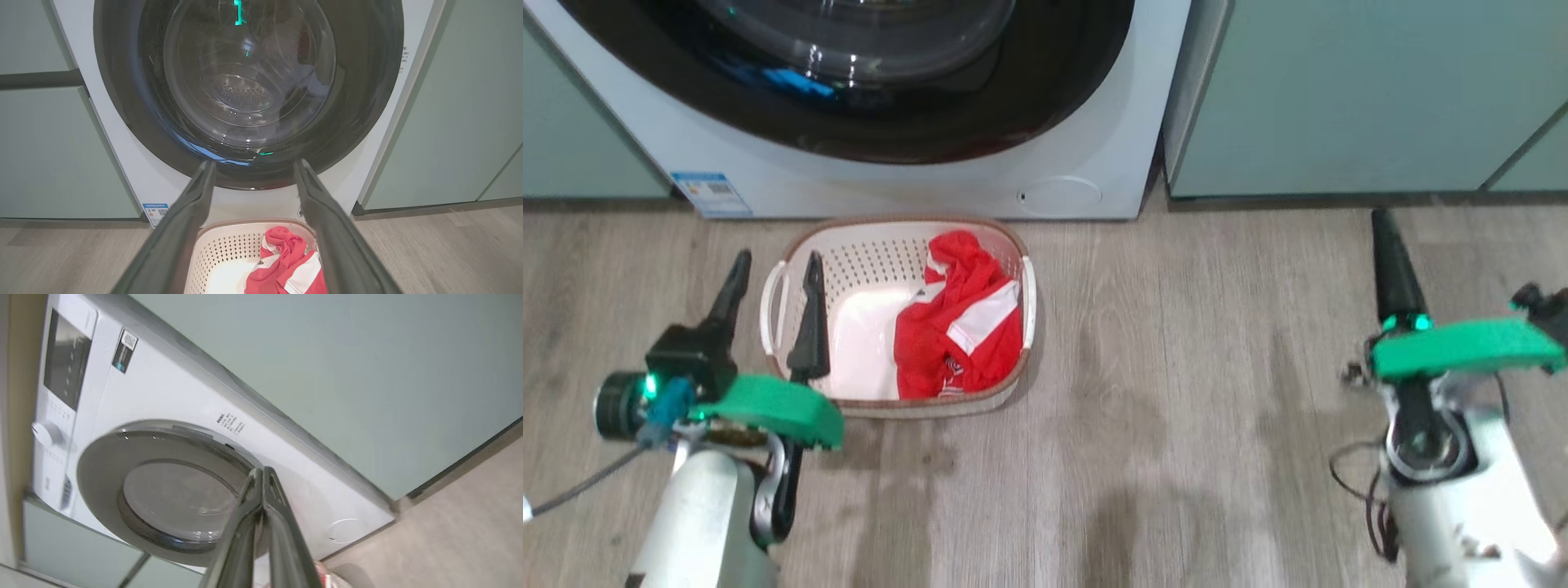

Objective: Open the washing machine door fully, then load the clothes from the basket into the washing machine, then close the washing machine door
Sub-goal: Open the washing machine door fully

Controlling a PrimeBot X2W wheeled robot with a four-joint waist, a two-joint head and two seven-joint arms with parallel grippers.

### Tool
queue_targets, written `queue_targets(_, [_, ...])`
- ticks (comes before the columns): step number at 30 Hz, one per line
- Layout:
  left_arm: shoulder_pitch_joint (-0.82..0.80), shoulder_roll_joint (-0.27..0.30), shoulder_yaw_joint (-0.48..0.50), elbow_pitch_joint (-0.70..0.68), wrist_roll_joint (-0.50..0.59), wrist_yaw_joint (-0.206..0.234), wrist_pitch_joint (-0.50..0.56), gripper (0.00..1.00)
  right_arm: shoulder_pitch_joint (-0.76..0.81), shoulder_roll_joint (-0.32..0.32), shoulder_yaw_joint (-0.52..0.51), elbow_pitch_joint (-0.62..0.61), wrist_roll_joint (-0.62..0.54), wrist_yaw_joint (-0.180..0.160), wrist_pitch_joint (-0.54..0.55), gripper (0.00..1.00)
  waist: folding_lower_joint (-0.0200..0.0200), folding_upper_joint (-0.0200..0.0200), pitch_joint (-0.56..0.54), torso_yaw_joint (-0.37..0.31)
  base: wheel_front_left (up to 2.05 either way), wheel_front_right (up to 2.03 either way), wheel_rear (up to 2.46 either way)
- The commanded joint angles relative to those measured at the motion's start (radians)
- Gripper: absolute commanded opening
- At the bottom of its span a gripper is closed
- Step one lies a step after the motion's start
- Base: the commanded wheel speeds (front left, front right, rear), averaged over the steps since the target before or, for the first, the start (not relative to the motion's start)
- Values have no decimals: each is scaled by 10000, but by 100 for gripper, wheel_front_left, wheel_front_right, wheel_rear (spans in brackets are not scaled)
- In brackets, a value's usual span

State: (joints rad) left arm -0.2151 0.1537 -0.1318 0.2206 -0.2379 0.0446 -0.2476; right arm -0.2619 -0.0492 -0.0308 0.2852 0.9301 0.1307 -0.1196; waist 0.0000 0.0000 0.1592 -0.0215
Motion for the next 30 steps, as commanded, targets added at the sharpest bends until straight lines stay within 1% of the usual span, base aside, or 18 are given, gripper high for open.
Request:
queue_targets(1, [-580, 276, 285, -427, -41, 31, -82, 100, -639, -10, 163, -264, 669, 0, 117, 0, 0, 0, 319, 54, 0, 0, 0])
queue_targets(5, [-947, 295, 281, -681, -73, 2, -89, 100, -1576, -10, -120, -99, 3199, 0, 679, 0, 0, 0, 998, 166, 0, 0, 0])
queue_targets(9, [-1325, 280, 267, -914, -100, -46, -103, 100, -2641, -10, -498, 243, 4953, 0, 1491, 0, 0, 0, 1675, 307, 0, 0, 0])
queue_targets(10, [-1501, 253, 240, -1007, -103, -80, -111, 100, -3207, -18, -697, 508, 5553, 0, 1933, 0, 0, 0, 1971, 386, 0, 0, 0])
queue_targets(11, [-1579, 233, 220, -1038, -100, -97, -114, 100, -3492, -57, -782, 678, 5770, 0, 2125, 0, 0, 0, 2085, 425, 0, 0, 0])
queue_targets(13, [-1728, 176, 165, -1107, -82, -121, -121, 100, -4069, -148, -873, 1096, 6123, 0, 2531, 0, 0, 0, 2316, 509, 0, 0, 0])
queue_targets(19, [-2198, 21, 9, -1171, -45, -255, -133, 100, -5852, -513, -781, 2453, 6462, 0, 3384, 0, 0, 0, 2869, 800, 0, 0, 0])
queue_targets(24, [-2530, -73, -66, -1221, 5, -376, -138, 100, -7302, -755, -513, 3518, 6464, 0, 3980, 0, 0, 0, 3245, 1033, 0, 0, 0])
queue_targets(30, [-2769, -196, -160, -1282, 123, -522, -139, 100, -8826, -943, -190, 4481, 6405, 0, 4641, 0, 0, 0, 3566, 1276, 0, 0, 0])
